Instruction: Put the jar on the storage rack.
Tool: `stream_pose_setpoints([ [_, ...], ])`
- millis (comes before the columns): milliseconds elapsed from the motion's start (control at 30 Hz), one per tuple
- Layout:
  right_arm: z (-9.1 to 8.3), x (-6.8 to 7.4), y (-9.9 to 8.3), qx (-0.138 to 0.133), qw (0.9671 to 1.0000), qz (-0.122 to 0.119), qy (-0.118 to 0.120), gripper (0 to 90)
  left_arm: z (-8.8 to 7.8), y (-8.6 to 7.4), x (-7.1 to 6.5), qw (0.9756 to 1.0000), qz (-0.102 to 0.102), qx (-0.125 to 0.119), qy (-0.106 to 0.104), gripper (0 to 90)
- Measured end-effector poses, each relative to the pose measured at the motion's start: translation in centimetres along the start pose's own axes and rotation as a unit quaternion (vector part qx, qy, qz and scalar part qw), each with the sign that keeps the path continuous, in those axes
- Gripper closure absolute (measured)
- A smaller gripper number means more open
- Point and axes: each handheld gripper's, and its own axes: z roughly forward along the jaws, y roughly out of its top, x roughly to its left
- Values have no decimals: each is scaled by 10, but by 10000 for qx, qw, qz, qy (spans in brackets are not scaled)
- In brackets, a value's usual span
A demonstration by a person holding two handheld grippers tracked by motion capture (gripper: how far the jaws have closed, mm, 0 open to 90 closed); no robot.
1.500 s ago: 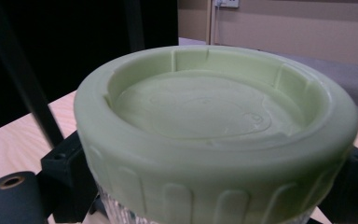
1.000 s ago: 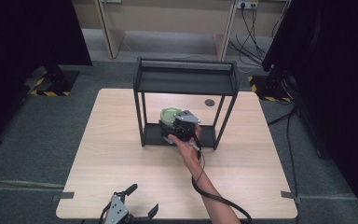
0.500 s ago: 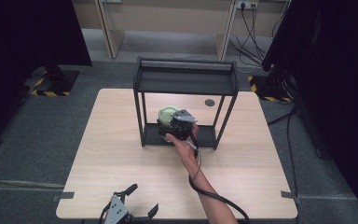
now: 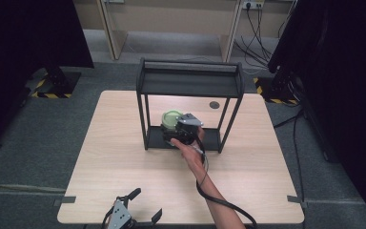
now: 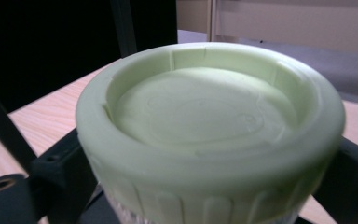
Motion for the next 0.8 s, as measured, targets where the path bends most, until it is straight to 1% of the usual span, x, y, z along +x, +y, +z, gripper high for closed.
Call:
stream_pose_setpoints([
  [100, -7, 0, -4, 56, 9999, 34, 93, 33, 0, 0, 0, 10000, 20, 6, -7, 3],
  [200, -16, 0, -6, -5, 9998, 53, 175, 23, 0, 0, -1, 10000, 27, 20, -16, 3],
  [267, -24, -1, -6, -29, 9998, 69, 191, 21, 1, 0, -2, 10000, 22, 18, -22, 3],
  [333, -29, -2, -7, 16, 9997, 135, 180, 21, 1, -1, -2, 10000, 28, 23, -23, 3],
  [400, -33, -3, -8, 16, 9996, 153, 217, 20, 1, -1, -2, 10000, 29, 29, -18, 4],
  [800, -48, -5, -14, -47, 9994, 195, 296, 21, 1, -1, -1, 10000, 32, 28, -9, 4],
])
